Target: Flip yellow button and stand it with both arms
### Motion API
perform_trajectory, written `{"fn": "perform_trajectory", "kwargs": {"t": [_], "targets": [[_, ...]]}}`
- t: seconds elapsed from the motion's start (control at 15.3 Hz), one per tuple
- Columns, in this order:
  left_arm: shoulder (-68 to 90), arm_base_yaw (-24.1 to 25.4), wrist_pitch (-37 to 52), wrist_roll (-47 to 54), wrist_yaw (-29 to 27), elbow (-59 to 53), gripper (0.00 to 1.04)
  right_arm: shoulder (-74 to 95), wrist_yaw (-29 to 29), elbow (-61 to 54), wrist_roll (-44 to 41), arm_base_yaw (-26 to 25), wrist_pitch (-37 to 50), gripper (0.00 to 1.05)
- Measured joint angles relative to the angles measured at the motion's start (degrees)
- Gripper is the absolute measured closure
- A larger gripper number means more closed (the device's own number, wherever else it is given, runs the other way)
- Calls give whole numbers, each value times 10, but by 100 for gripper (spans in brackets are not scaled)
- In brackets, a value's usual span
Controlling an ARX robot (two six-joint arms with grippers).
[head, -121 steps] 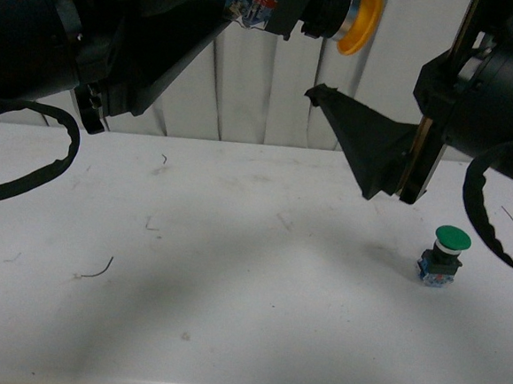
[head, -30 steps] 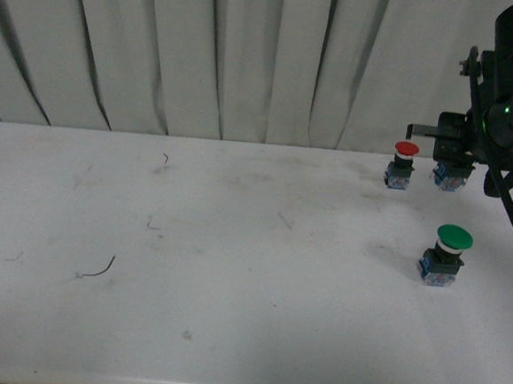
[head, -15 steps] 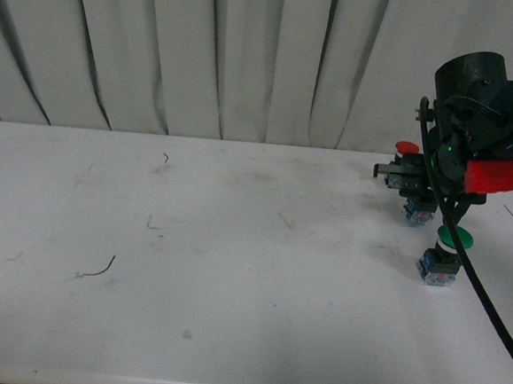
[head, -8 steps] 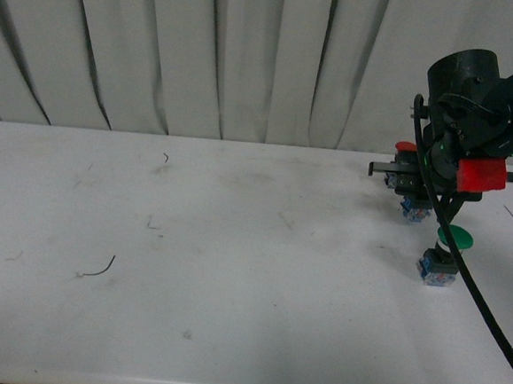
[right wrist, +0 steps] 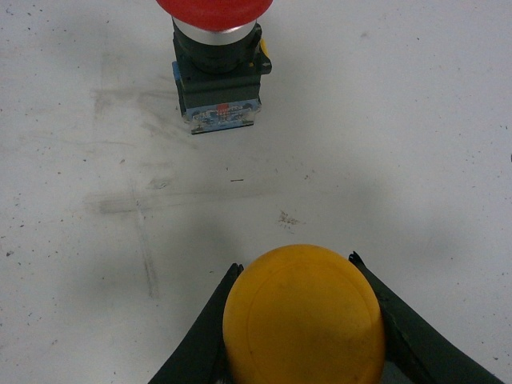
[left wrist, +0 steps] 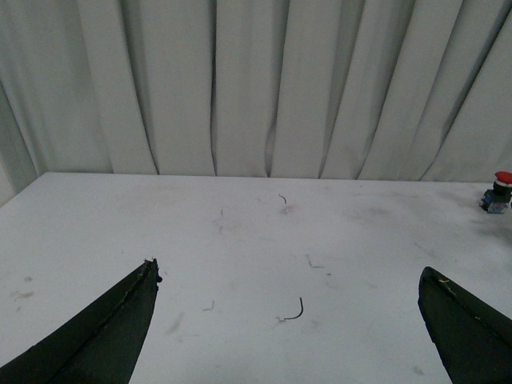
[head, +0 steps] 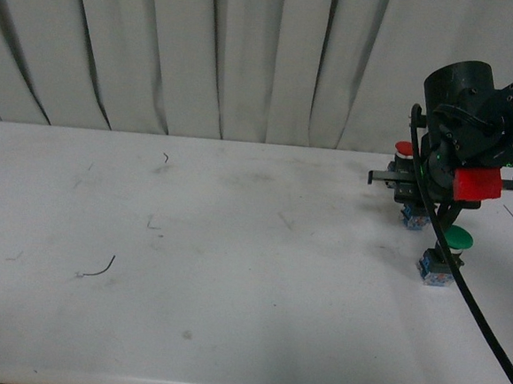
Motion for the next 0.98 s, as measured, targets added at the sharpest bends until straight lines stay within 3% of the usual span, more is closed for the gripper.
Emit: {"fn": "perform_trajectory", "kwargs": {"t": [0.39, 0.98], "targets": [[0, 0, 0, 0, 0, 0, 7, 0, -4, 0, 1, 0, 2, 5], [0, 0, 0, 0, 0, 0, 7, -102, -63, -83, 7, -8, 55, 7]]}}
